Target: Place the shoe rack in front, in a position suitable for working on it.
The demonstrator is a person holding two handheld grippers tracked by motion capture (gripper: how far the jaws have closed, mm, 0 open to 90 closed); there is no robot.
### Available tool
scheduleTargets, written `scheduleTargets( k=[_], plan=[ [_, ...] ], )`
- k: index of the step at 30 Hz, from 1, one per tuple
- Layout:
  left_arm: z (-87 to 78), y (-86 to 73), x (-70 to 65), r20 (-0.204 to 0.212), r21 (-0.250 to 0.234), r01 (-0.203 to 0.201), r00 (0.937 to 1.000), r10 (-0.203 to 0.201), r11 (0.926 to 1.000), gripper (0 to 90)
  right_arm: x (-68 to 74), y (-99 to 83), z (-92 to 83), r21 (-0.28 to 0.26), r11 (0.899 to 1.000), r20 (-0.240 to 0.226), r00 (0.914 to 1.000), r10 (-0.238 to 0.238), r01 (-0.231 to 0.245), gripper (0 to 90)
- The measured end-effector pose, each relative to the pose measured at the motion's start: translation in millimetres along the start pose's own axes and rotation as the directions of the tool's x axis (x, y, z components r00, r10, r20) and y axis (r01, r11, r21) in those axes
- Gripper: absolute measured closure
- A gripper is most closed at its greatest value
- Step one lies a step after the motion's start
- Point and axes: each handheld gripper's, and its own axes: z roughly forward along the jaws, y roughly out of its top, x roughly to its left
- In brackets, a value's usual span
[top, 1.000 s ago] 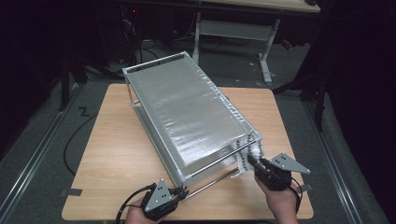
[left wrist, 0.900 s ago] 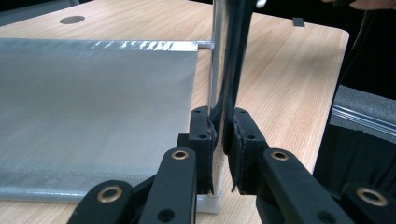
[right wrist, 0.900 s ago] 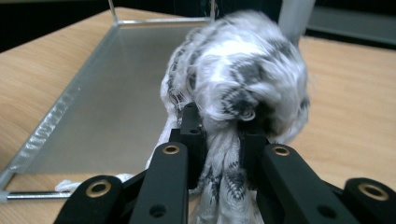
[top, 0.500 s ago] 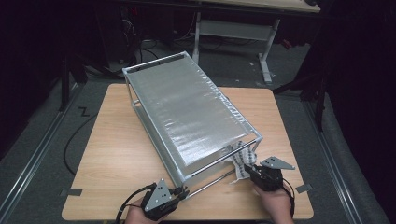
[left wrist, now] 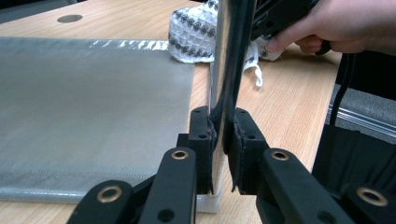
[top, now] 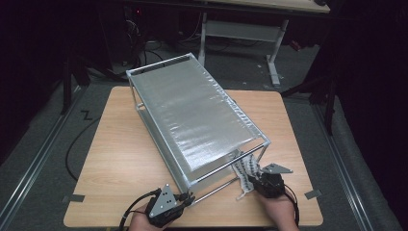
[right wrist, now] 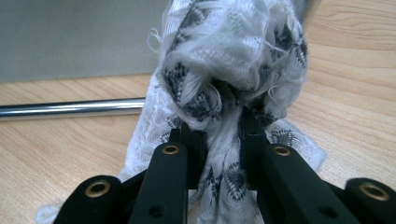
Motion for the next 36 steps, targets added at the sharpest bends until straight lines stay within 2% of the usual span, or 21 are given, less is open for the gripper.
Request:
scheduleTargets(
  k=[7,12,15,19,24,26,28,32,36],
  plan=[
    [-0.8,-0.2,0.7,-0.002,0.003,-0.013,0.9999,0.013,0.9999,80.6,-1.0,3.5,-8.2,-0.066,0.997,-0.020,0.9994,0.029,-0.030,77.5],
    [-0.9,-0.1,0.5,-0.002,0.006,-0.018,0.9998,0.018,0.9998,80.6,2.1,13.4,-24.1,-0.152,0.988,-0.020,0.9993,0.032,-0.034,77.5],
    [-0.6,0.1,0.2,-0.003,0.006,-0.020,0.9998,0.020,0.9998,80.6,2.7,19.9,-36.6,-0.213,0.976,-0.032,0.9985,0.045,-0.050,77.5],
    [-0.8,0.1,0.5,-0.002,0.006,-0.022,0.9998,0.022,0.9997,80.6,4.9,28.6,-53.0,-0.284,0.958,-0.014,0.9992,0.037,-0.039,77.4],
    [-0.8,0.1,0.7,-0.001,0.006,-0.021,0.9998,0.021,0.9998,80.6,7.5,38.2,-71.6,-0.371,0.928,0.000,0.9995,0.030,-0.028,77.3],
    [-0.6,0.2,0.6,-0.001,0.006,-0.021,0.9998,0.021,0.9998,80.6,9.2,41.1,-78.6,-0.408,0.913,0.001,0.9998,0.021,-0.019,77.3],
    [-0.4,0.3,0.7,0.000,0.007,-0.022,0.9997,0.022,0.9997,80.6,11.4,43.8,-84.1,-0.426,0.904,0.012,0.9998,0.013,-0.007,77.1],
    [-0.1,0.5,1.0,0.003,0.006,-0.023,0.9997,0.023,0.9997,80.6,12.6,44.6,-84.5,-0.425,0.905,0.017,0.9997,0.015,-0.006,77.1],
    [0.1,0.5,0.8,0.005,0.005,-0.021,0.9998,0.021,0.9998,80.7,10.7,41.6,-78.0,-0.402,0.916,0.024,0.9992,0.031,-0.018,77.1]
  ],
)
